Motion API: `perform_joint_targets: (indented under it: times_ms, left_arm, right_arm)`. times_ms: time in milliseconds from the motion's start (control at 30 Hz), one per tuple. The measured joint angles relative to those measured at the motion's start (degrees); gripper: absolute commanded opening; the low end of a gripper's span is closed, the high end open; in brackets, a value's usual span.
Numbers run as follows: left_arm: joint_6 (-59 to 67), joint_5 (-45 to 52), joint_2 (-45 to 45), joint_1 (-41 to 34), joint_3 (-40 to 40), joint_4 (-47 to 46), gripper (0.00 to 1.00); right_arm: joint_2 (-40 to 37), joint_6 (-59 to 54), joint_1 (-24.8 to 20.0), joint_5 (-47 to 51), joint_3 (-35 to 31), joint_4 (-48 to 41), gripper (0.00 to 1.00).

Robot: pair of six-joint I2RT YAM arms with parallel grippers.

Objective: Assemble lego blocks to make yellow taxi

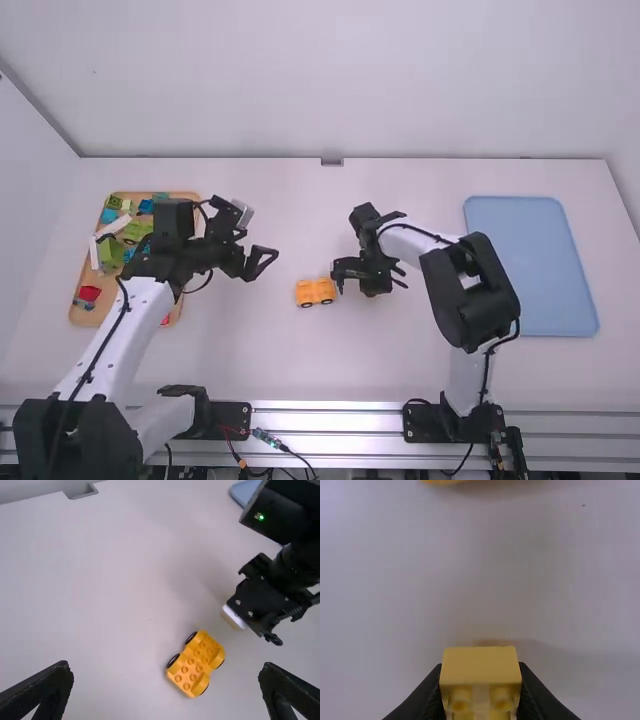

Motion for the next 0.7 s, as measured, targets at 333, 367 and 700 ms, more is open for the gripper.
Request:
perform_joint_targets:
  times_ms: [333,367,700]
  left_arm:
    - [0.81,-0.63,-0.02,-0.2,-0.02,-0.28,0.99]
    - [0.81,-0.63,0.0,-0.28,-0.02,-0.28,0.99]
    - [-0.79,-3.26,-0.02,-0.37,-0.02,0.87,0.99]
  right_arm:
    - [1.25,4.66,-0.44,0.52,1.64,1.81,0.91]
    - [1.29,4.63,-0.44,0.59,1.64,1.77,0.96]
    - [1.25,6.05,-0.44,1.27,1.64,1.84,0.99]
